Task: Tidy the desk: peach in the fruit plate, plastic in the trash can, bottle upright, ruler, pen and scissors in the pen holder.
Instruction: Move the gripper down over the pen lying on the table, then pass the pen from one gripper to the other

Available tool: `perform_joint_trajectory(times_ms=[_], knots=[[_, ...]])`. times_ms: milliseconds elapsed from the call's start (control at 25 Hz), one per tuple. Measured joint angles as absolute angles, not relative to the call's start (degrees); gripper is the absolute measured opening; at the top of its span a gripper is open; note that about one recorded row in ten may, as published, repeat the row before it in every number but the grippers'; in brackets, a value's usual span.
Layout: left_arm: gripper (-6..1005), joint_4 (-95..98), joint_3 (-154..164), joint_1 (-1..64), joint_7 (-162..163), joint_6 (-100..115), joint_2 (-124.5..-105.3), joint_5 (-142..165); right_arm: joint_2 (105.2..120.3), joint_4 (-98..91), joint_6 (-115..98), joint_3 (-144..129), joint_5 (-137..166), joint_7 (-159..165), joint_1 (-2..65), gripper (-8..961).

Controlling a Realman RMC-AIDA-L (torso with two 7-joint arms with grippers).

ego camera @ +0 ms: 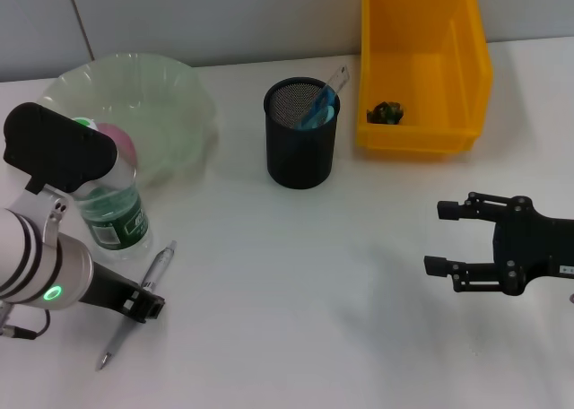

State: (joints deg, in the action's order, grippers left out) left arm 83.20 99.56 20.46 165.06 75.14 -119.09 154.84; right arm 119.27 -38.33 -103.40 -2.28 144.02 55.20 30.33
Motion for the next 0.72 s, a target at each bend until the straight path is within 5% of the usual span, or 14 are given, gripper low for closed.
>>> perform_joint_trajectory(times_ms=[360, 600, 720], knots=[[333, 83.66, 100.90, 21.23, 165.05, 76.29, -119.10, 154.51, 119.27, -38.17, -103.04, -2.28, 143.99, 55.20, 30.19, 806], [144, 87.19, 101.91, 21.10, 164.97, 77.53, -119.08, 153.27, 119.27, -38.17, -102.82, -2.28, 143.90, 55.19, 29.92, 805], [144, 91.45, 102.54, 20.91, 164.16, 77.79, -118.89, 150.58, 119.27, -38.32, -102.80, -2.16, 143.87, 55.20, 29.70, 804]])
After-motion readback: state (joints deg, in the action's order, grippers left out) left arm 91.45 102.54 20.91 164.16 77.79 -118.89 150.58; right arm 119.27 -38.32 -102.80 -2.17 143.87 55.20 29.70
